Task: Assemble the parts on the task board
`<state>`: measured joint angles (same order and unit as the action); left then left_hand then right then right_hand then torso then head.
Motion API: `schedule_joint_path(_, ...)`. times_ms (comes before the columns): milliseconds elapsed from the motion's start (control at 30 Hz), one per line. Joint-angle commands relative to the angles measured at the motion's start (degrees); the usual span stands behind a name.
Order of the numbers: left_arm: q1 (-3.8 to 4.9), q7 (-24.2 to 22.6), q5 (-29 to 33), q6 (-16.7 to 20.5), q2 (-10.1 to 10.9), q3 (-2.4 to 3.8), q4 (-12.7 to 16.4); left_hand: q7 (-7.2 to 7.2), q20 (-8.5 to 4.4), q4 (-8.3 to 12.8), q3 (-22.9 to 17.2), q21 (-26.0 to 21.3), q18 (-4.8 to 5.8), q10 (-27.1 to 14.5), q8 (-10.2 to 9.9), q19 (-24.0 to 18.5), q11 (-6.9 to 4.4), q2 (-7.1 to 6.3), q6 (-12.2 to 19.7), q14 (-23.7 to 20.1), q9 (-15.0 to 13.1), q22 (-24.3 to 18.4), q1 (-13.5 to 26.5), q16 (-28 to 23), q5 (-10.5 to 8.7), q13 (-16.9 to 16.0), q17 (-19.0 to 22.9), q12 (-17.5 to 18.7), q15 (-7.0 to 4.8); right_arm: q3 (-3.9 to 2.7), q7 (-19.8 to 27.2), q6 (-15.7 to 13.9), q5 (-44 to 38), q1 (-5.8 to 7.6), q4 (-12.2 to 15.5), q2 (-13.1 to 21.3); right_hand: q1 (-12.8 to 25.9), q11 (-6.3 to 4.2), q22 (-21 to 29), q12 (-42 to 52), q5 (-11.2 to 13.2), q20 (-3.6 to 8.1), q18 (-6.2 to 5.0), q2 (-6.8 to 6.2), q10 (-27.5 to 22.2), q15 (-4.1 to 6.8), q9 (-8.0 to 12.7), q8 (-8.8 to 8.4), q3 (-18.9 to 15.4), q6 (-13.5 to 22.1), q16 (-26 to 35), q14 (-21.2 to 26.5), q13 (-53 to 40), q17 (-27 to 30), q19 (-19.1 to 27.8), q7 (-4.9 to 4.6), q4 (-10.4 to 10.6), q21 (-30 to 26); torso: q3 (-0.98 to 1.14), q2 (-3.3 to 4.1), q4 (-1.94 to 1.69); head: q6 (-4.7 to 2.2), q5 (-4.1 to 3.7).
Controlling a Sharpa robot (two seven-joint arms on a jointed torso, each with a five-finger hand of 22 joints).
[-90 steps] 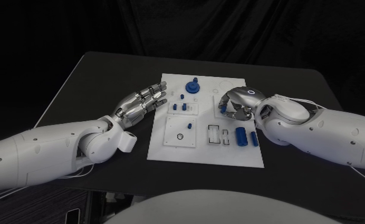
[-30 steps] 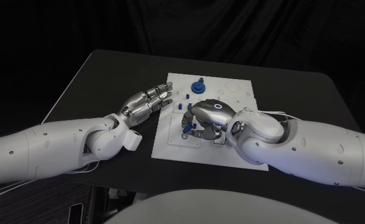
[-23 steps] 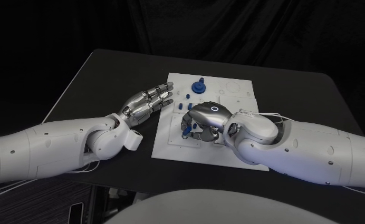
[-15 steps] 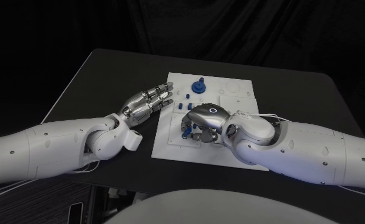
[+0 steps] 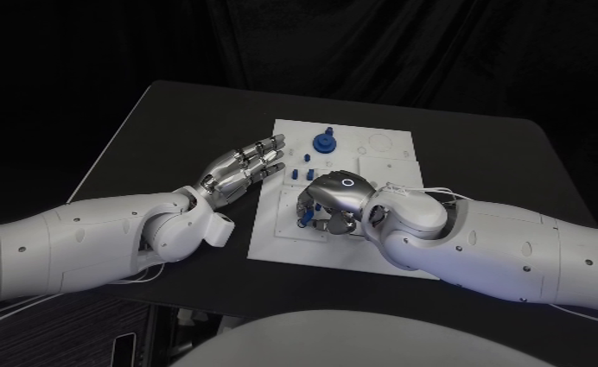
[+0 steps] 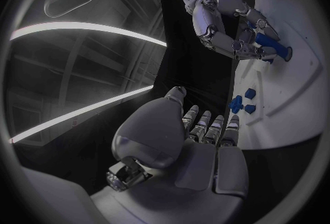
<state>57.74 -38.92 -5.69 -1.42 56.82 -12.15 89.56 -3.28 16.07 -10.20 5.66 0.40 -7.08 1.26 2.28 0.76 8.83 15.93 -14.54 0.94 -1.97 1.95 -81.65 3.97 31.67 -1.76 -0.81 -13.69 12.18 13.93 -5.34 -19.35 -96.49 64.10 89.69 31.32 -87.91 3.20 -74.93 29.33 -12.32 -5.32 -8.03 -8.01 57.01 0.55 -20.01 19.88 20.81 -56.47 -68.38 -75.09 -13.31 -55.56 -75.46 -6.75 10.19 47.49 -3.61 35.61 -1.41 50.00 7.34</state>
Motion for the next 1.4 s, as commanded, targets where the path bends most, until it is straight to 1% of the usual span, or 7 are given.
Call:
schedule_joint_path(33,-0.08,-2.62,0.25,-0.74,-0.2,0.05,0.02,-0.21,0.39,0.02,-0.44,0.25,-1.01,0.01,0.34,0.13,0.25,0.39,-0.16,-0.08,-0.08,0.06,0.17,0.27,-0.02,-0.07,-0.1,-0.18,0.29,0.06,0.17,0.23,-0.68,-0.34,-0.29,-0.2,-0.09,0.49,-5.29,-0.4,0.02,-0.17,0.65,-0.38,-0.11,-0.16,-1.49,0.08,0.35,-0.16,0.01,-0.04,0.07,0.31,-0.27,-0.24,-0.19,-0.08,0.02,-0.04,0.06,0.0,0.07)
schedule_joint_path(867,-0.13,-2.25,0.25,-0.98,-0.49,0.05,-0.41,-0.33,0.38,-0.04,-0.6,0.24,-1.0,0.01,0.37,0.12,0.21,0.42,-0.23,-0.09,-0.09,0.02,0.24,0.27,0.01,-0.07,-0.09,-0.18,0.28,0.06,0.7,-0.15,-0.67,-0.79,-0.22,-0.75,0.0,0.62,-5.1,-0.57,0.15,-0.33,0.52,-0.29,-0.13,-0.32,-1.73,0.11,0.31,0.1,0.34,0.48,-0.03,0.72,0.21,-0.37,-0.38,-0.88,0.07,-0.02,-0.02,0.0,0.01)
schedule_joint_path(967,-0.14,-2.17,0.25,-0.98,-0.53,0.05,-0.46,-1.15,0.37,-0.27,-1.11,0.24,-1.02,0.0,0.51,0.13,-0.3,0.32,-0.7,-0.12,-0.15,0.01,0.52,0.31,-0.03,-0.06,-0.09,-0.2,0.24,0.06,0.81,-0.37,-0.67,-0.79,-0.17,-0.76,-0.05,0.61,-5.11,-0.56,0.22,-0.34,0.51,-0.26,-0.07,-0.32,-1.75,0.07,0.32,0.25,0.37,0.52,-0.06,0.75,0.23,-0.39,-0.45,-0.86,0.07,-0.01,-0.02,0.0,0.04)
schedule_joint_path(1100,-0.16,-2.12,0.25,-0.97,-0.58,0.05,-0.49,-1.15,0.37,-0.27,-1.11,0.24,-1.02,0.0,0.51,0.13,-0.3,0.32,-0.7,-0.12,-0.15,0.01,0.52,0.31,-0.03,-0.06,-0.09,-0.2,0.24,0.06,0.63,0.0,-0.67,-0.79,-0.19,-0.79,-0.08,0.63,-5.09,-0.57,0.31,-0.34,0.5,-0.3,-0.07,-0.32,-1.78,0.02,0.31,0.42,0.36,0.54,-0.08,0.73,0.27,-0.42,-0.52,-0.91,0.06,-0.02,-0.02,0.0,0.01)
schedule_joint_path(1167,-0.17,-2.09,0.25,-0.96,-0.58,0.05,-0.49,-1.15,0.37,-0.27,-1.11,0.24,-1.02,0.0,0.51,0.13,-0.3,0.32,-0.7,-0.12,-0.15,0.01,0.52,0.31,-0.03,-0.06,-0.09,-0.2,0.24,0.06,0.18,0.75,-0.67,-0.79,-0.2,-0.82,0.1,0.84,-5.01,-0.81,0.44,-0.43,0.46,-0.43,-0.54,-0.46,-1.73,-0.38,0.23,1.29,0.55,0.78,-0.09,0.97,0.48,-0.63,-0.52,-1.24,0.04,-0.01,-0.02,0.0,0.03)
schedule_joint_path(1300,-0.19,-2.0,0.25,-0.97,-0.63,0.05,-0.57,-1.15,0.37,-0.27,-1.11,0.24,-1.02,0.0,0.51,0.13,-0.3,0.32,-0.7,-0.12,-0.15,0.01,0.52,0.31,-0.03,-0.06,-0.09,-0.2,0.24,0.06,-0.76,2.52,-0.67,-0.79,-0.37,-0.92,0.85,2.35,-4.12,-1.78,0.86,-1.27,0.04,-1.01,-4.82,-1.75,-0.78,-2.87,-0.03,5.78,2.11,3.06,-0.21,3.05,2.7,-1.9,-0.29,-5.32,0.04,0.0,-0.02,0.0,-0.03)
schedule_joint_path(1400,-0.21,-1.98,0.25,-0.99,-0.68,0.05,-0.62,-1.15,0.37,-0.27,-1.11,0.24,-1.02,0.0,0.51,0.13,-0.3,0.32,-0.7,-0.12,-0.15,0.01,0.52,0.31,-0.03,-0.06,-0.09,-0.2,0.24,0.06,-1.23,3.32,-0.67,-0.79,-0.48,-0.98,1.07,3.27,-3.73,-1.97,1.09,-1.86,-0.15,-1.26,-8.15,-2.56,-0.27,-3.96,-0.3,7.86,2.92,4.56,-0.49,4.32,3.94,-1.92,-0.33,-7.23,0.04,0.0,-0.02,0.0,-0.01)
